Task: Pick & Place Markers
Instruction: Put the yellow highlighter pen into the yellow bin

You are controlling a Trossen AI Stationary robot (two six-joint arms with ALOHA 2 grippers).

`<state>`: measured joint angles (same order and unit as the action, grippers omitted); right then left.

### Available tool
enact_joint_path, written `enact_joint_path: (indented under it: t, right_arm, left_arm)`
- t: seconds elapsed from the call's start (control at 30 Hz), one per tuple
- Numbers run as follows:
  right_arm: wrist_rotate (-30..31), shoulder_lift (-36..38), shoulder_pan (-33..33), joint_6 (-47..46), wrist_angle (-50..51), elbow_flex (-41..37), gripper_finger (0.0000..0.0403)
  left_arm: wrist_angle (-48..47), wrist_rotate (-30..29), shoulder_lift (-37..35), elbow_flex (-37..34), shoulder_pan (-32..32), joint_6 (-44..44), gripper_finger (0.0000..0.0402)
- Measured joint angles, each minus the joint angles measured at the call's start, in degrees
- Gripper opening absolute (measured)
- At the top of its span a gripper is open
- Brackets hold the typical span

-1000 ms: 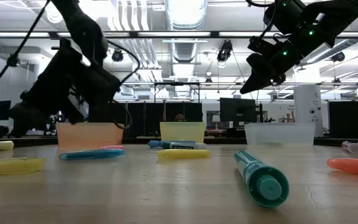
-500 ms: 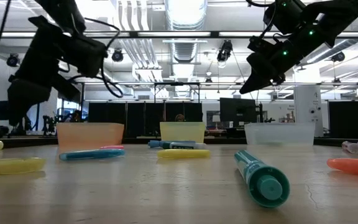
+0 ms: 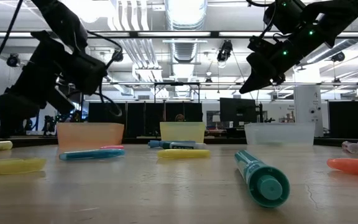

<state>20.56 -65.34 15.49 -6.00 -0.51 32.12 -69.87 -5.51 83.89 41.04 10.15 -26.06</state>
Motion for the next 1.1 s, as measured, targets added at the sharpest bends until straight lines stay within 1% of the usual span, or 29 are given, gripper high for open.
enact_joint_path:
  t: [0.07, 0.1, 0.23, 0.33, 0.4, 0.47, 0.57, 0.73, 0.9, 1.1]
  right_arm:
    - [0.00, 0.00, 0.00, 0.01, 0.07, 0.00, 0.0018]
    - [0.00, 0.00, 0.00, 0.01, 0.14, 0.00, 0.0018]
    - [0.00, 0.00, 0.00, 0.23, 0.24, 0.00, 0.0018]
    - [-0.02, 0.00, 0.00, 0.30, 0.24, 0.00, 0.0018]
    - [-0.02, 0.00, 0.01, 0.15, 0.27, 0.00, 0.0018]
    - [-0.02, 0.00, -0.14, 0.15, 0.31, 0.00, 0.0018]
    - [-0.04, 0.00, -0.26, 0.17, 0.28, 0.00, 0.0018]
    - [-0.02, 0.00, -0.26, 0.04, 0.24, 0.00, 0.0018]
    - [-0.04, 0.00, -0.26, 0.02, 0.20, 0.00, 0.0018]
    - [-0.04, 0.00, -0.26, 0.02, 0.24, 0.00, 0.0018]
  left_arm:
    - [2.30, 2.97, -0.66, -0.03, 0.00, -1.02, 0.0075]
    - [2.35, 3.16, -0.99, -0.05, 0.00, -2.11, 0.0079]
    - [-2.98, 1.09, -1.68, -0.18, 1.39, -8.51, 0.0090]
    - [-3.23, 0.71, -1.68, -0.98, 3.07, -12.26, 0.0096]
    - [-0.83, 0.71, -1.68, -2.36, 4.31, -12.46, 0.0097]
    - [2.43, 2.02, -1.66, -4.37, 5.70, -11.98, 0.0097]
    - [3.99, 1.98, -1.65, -6.90, 7.13, -11.51, 0.0097]
    - [3.37, -0.83, -1.66, -5.84, 7.58, -11.80, 0.0097]
    - [1.20, -1.92, -1.77, -4.38, 7.58, -12.21, 0.0097]
    - [2.31, -0.46, -1.77, -5.94, 7.56, -12.85, 0.0097]
